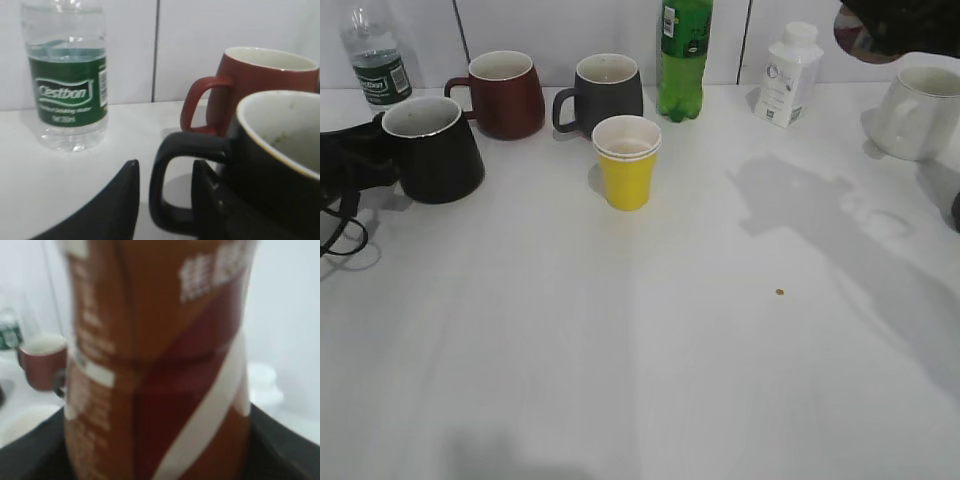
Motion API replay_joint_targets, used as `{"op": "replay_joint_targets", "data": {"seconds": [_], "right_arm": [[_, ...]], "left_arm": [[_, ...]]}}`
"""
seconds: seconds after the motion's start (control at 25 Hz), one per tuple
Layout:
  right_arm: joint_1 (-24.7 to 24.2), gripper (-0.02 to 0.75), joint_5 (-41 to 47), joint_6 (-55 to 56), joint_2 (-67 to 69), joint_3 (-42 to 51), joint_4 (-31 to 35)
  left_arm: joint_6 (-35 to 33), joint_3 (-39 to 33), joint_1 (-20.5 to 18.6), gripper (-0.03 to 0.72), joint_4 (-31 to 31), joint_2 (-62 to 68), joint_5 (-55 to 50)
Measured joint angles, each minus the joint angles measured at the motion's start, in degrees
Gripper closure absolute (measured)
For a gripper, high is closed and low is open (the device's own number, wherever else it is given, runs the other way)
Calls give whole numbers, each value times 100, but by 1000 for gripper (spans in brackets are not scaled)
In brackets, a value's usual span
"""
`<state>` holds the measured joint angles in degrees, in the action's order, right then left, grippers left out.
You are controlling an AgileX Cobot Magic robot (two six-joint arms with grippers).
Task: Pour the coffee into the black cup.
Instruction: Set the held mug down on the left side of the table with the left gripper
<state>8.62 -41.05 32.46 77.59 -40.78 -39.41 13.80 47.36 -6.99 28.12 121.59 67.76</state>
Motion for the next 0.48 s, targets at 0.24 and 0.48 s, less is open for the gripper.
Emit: {"op": "replay_joint_targets", "data": {"seconds": [0.24, 0.48], "right_arm": [[0, 206, 11, -108, 355, 0, 122], [0, 206, 9, -842, 1141, 0, 851]], "left_arm": [[0, -580, 0, 410, -619, -346, 58], [0, -1183, 0, 410, -810, -663, 130]]}}
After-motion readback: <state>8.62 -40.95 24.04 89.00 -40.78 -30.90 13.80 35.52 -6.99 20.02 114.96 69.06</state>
